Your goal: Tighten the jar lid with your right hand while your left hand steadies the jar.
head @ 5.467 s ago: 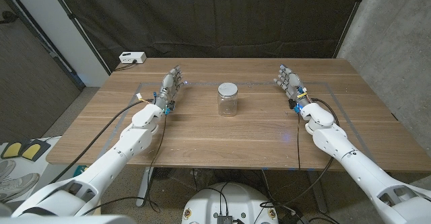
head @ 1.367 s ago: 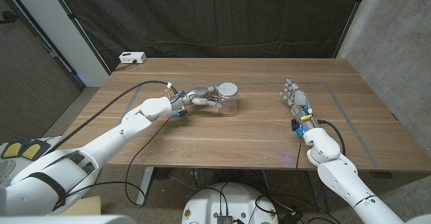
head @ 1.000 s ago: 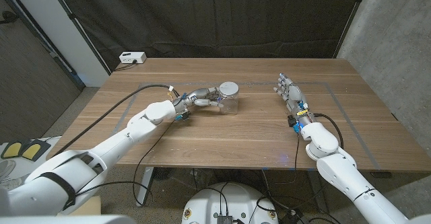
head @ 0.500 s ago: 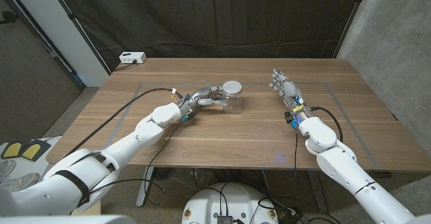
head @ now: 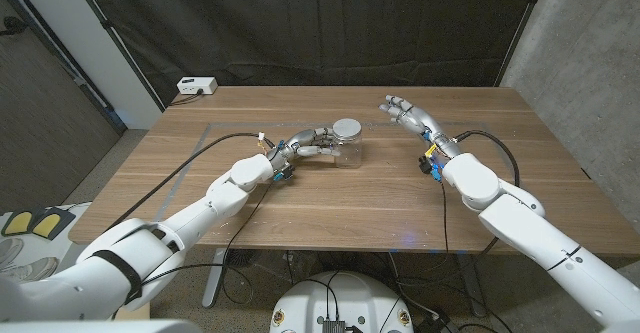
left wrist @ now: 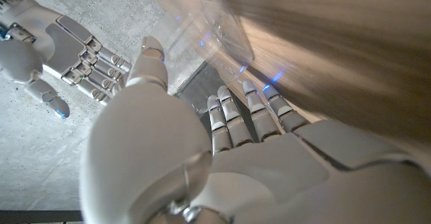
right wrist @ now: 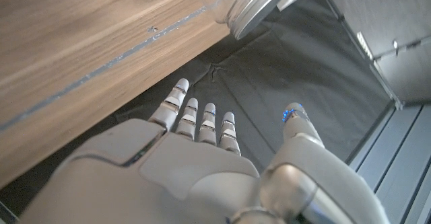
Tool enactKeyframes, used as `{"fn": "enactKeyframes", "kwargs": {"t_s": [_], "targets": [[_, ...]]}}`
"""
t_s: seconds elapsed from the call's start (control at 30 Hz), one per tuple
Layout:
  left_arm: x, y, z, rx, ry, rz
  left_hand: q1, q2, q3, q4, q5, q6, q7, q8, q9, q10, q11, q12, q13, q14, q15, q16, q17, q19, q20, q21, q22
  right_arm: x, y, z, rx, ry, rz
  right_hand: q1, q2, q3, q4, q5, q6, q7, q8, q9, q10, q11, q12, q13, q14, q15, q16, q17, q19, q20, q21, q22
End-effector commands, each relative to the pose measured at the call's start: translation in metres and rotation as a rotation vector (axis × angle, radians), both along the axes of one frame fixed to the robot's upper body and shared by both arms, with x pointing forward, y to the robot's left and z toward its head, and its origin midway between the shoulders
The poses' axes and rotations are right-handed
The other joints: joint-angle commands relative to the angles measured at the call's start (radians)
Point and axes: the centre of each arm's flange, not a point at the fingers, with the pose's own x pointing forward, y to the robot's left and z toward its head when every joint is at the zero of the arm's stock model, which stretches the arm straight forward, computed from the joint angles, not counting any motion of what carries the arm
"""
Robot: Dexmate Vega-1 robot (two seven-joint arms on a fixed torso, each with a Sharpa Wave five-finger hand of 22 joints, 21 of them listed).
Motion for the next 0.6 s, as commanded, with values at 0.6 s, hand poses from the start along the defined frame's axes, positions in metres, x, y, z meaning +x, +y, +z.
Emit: {"fn": "enactKeyframes", "kwargs": {"t_s": [0.6], "targets": [[-0.003,-0.002,-0.007,0.092,0.0,0.045,0.079,0.096,0.009,-0.004,-0.015,0.155,-0.051,0.015,0.005,0.079,-0.042,0.001,0.009,0.003,-0.093,0.003,0.001,0.001,0.001,0.003,0.002,-0.03,0.049,0.075,-0.751,0.003,-0.327,0.183,-0.018,0.049,-0.012,0.027,-0.055,0.007,-0.016,0.007,-0.049,-0.016,-0.02,0.01,-0.009,-0.02,-0.017,0.001,0.024,0.006,-0.002,0.0]]}}
